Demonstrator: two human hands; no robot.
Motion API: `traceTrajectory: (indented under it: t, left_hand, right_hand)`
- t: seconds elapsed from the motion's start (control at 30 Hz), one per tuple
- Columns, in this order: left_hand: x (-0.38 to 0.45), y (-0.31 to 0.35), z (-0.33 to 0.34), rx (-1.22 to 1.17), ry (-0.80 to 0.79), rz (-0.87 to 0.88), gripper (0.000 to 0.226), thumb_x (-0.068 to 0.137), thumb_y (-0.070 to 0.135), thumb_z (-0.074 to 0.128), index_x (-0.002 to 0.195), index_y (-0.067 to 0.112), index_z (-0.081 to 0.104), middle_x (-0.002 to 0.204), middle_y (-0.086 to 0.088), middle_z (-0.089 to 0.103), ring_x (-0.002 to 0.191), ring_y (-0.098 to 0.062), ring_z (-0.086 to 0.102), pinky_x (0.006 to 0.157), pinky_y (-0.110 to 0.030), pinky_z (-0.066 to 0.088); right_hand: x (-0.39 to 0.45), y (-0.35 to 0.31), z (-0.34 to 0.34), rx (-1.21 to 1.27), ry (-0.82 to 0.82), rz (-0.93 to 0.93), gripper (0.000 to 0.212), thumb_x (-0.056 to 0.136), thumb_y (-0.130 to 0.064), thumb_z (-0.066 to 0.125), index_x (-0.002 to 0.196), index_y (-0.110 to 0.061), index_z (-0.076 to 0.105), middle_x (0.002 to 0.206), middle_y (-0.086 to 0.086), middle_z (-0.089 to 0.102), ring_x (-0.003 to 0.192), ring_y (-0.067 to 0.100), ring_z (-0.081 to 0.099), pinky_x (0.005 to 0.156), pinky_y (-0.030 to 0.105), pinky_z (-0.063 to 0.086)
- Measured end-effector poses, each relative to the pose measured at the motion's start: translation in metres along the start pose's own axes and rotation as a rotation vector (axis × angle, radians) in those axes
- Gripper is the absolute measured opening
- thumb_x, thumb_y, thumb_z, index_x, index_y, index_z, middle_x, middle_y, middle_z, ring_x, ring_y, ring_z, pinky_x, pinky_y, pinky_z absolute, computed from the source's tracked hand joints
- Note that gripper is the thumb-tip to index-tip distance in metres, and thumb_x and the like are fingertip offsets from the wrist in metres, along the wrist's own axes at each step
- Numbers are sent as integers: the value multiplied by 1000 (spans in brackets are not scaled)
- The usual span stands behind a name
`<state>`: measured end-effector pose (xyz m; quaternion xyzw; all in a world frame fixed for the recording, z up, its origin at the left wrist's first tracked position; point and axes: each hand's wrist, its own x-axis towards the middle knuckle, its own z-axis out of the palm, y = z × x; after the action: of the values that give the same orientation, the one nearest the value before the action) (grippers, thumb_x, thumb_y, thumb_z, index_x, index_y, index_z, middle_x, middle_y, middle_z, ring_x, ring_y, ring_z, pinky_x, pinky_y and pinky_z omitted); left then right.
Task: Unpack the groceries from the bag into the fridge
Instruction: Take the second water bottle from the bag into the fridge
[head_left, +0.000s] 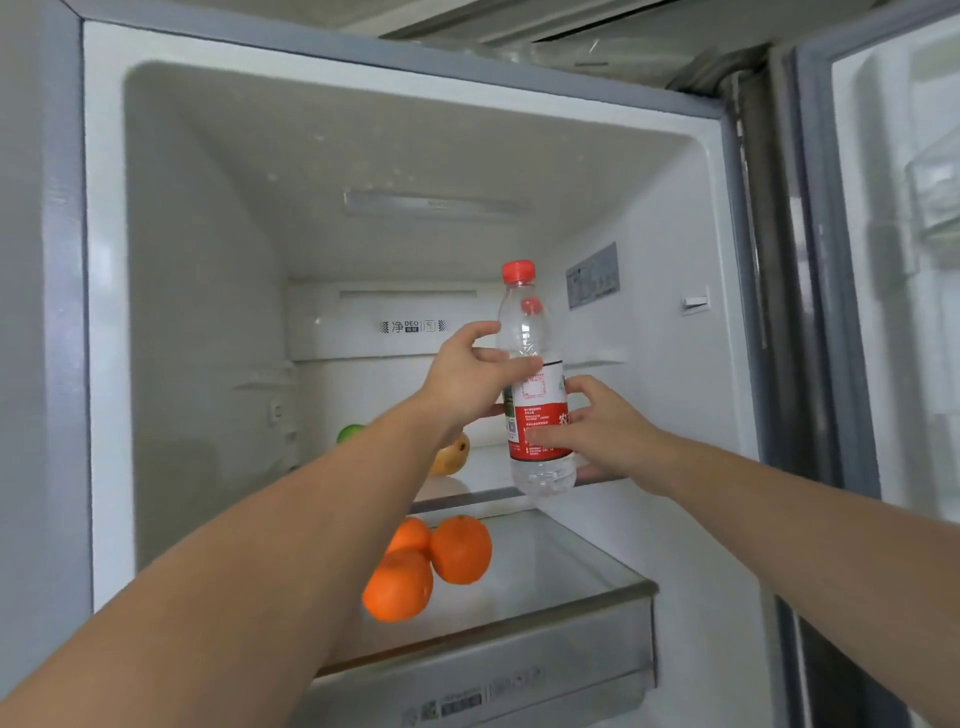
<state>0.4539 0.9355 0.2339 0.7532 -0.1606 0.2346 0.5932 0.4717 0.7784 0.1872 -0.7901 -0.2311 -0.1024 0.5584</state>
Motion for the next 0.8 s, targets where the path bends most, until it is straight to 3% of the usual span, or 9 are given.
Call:
traceTrajectory:
  t: [0.13, 0.27, 0.37, 0.5, 0.63, 0.8]
  left_hand:
    - [31, -19, 10, 14, 19, 9, 65, 81, 17, 77, 136, 23, 43, 117, -8, 64, 95, -21, 69, 70, -33, 59]
    - [56, -37, 14, 81, 55, 4, 66, 81, 20, 77, 137, 23, 42, 121, -8, 60, 99, -24, 66, 78, -39, 60]
    - [73, -45, 11, 89, 74, -17, 66, 81, 18, 77, 137, 23, 42, 121, -9, 59, 100, -26, 66, 83, -43, 59]
    - [86, -57, 6, 108, 96, -28, 69, 79, 9, 78, 137, 24, 43, 122, -8, 55, 101, -24, 64, 87, -44, 57]
    - [92, -64, -2, 159, 114, -23, 74, 78, 12, 79, 139, 27, 41, 123, -6, 55, 105, -25, 63, 91, -47, 55]
    - [92, -68, -5, 252, 89, -26, 79, 80, 5, 75, 144, 28, 35, 114, -3, 55, 97, -23, 62, 85, -40, 56]
  right_hand:
    - [32, 18, -4, -29, 30, -1, 55, 77, -26, 80, 120, -30, 46, 104, -6, 63, 103, 20, 64, 89, 46, 55]
    - [61, 33, 0, -31, 33, 1, 56, 78, -27, 79, 122, -29, 43, 97, -10, 60, 97, 15, 63, 79, 37, 55]
    - [81, 43, 6, -9, 36, 8, 62, 75, -31, 81, 123, -28, 42, 104, -6, 63, 96, 12, 63, 70, 31, 54]
    - [102, 53, 15, -32, 113, -51, 60, 71, -32, 83, 120, -23, 52, 102, -4, 67, 88, 10, 66, 70, 25, 51]
    - [114, 57, 26, -49, 111, -60, 64, 70, -33, 83, 122, -23, 48, 105, 0, 67, 89, 12, 67, 69, 25, 50]
    - [122, 58, 37, -83, 155, -56, 62, 72, -34, 83, 120, -20, 46, 106, 1, 67, 86, 13, 66, 62, 21, 47]
